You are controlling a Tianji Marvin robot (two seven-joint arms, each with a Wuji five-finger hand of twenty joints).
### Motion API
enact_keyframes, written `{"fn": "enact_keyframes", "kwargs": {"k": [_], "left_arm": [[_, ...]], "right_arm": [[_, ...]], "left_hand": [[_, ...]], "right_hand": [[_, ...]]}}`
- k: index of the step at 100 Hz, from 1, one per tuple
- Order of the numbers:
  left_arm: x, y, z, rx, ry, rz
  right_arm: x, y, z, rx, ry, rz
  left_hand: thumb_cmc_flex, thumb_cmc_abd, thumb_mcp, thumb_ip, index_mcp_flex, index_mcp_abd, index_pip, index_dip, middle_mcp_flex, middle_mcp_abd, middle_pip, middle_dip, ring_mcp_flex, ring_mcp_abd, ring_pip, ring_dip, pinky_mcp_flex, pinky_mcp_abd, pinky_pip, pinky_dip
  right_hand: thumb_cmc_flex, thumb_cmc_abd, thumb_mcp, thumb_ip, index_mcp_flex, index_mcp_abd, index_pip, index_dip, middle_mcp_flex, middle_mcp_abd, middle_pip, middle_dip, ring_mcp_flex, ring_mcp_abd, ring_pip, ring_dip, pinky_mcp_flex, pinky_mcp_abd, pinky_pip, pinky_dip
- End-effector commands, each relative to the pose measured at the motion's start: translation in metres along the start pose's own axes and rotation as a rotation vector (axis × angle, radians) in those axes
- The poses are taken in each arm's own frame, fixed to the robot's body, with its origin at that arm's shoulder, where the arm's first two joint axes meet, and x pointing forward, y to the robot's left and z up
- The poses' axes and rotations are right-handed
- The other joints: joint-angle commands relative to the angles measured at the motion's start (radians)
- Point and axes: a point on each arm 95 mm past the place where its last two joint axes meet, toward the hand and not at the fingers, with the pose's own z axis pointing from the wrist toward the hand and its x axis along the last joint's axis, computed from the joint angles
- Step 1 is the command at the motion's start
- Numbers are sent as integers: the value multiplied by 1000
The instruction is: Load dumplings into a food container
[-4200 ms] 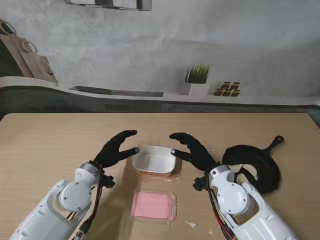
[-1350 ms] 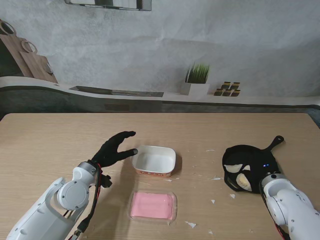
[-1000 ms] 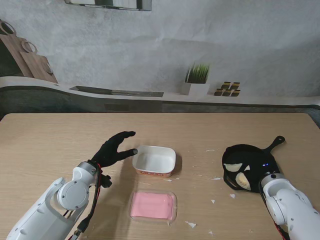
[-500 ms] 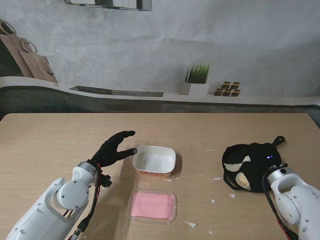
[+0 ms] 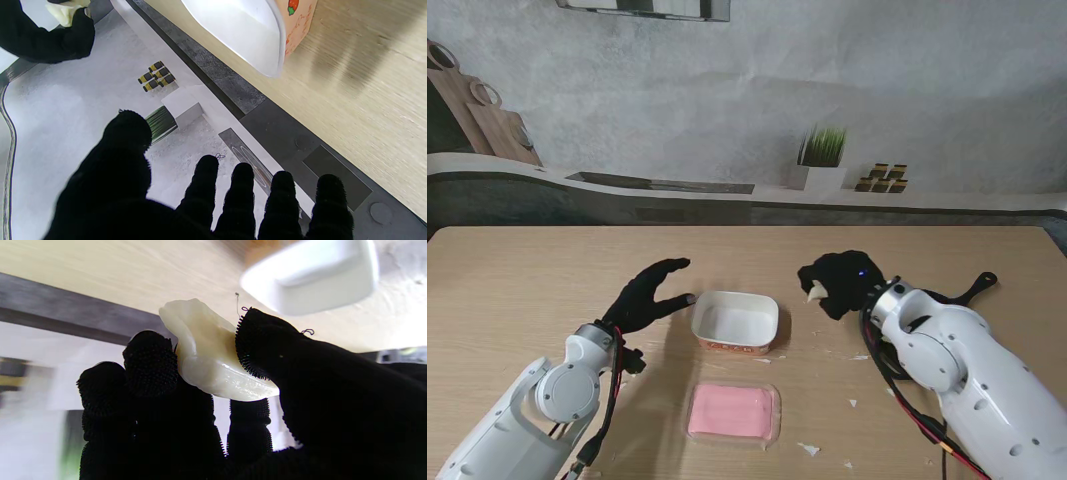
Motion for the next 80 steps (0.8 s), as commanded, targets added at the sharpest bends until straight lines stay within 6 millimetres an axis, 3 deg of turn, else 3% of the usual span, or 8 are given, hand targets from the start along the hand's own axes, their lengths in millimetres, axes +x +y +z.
{"fn": "enact_keyframes", "kwargs": {"k": [1, 40, 62, 80], "left_arm": [[2, 0, -1, -1, 6, -2], [-2, -8, -4, 42, 3, -4], [-2, -9, -4, 47, -7, -9], [-1, -9, -4, 46, -8, -9]], "right_arm": [[21, 10, 16, -21, 36, 16], [88, -17, 88, 20, 123, 195], [113, -39, 105, 50, 125, 266], [120, -48, 115, 80, 128, 266]], "left_hand": [[-3, 16, -6, 17, 4, 2, -12, -10, -8, -21, 8, 10, 11, -8, -4, -10, 8, 6, -46, 23], [-1, 29, -13, 17, 4, 5, -14, -12, -8, -20, 7, 9, 8, -8, -6, -11, 9, 4, -48, 25], [3, 36, -21, 17, 3, 9, -16, -13, -8, -18, 9, 9, 7, -7, -7, -11, 6, 5, -50, 26], [6, 39, -27, 18, 4, 9, -16, -13, -8, -12, 9, 9, 8, -7, -9, -12, 7, 5, -50, 27]], "right_hand": [[105, 43, 104, -12, 56, -50, 84, 42, 52, -57, 58, 40, 24, 41, 13, 12, -4, -7, 39, 15], [100, 69, 87, -6, 37, -71, 81, 55, 29, -73, 62, 41, -8, 28, 13, 16, -36, -30, 27, 13], [102, 82, 73, -2, 26, -72, 82, 57, 16, -76, 69, 36, -24, 25, 17, 17, -55, -41, 25, 13], [94, 91, 62, -1, 14, -80, 80, 55, 5, -86, 72, 28, -37, 17, 13, 14, -66, -50, 19, 11]]}}
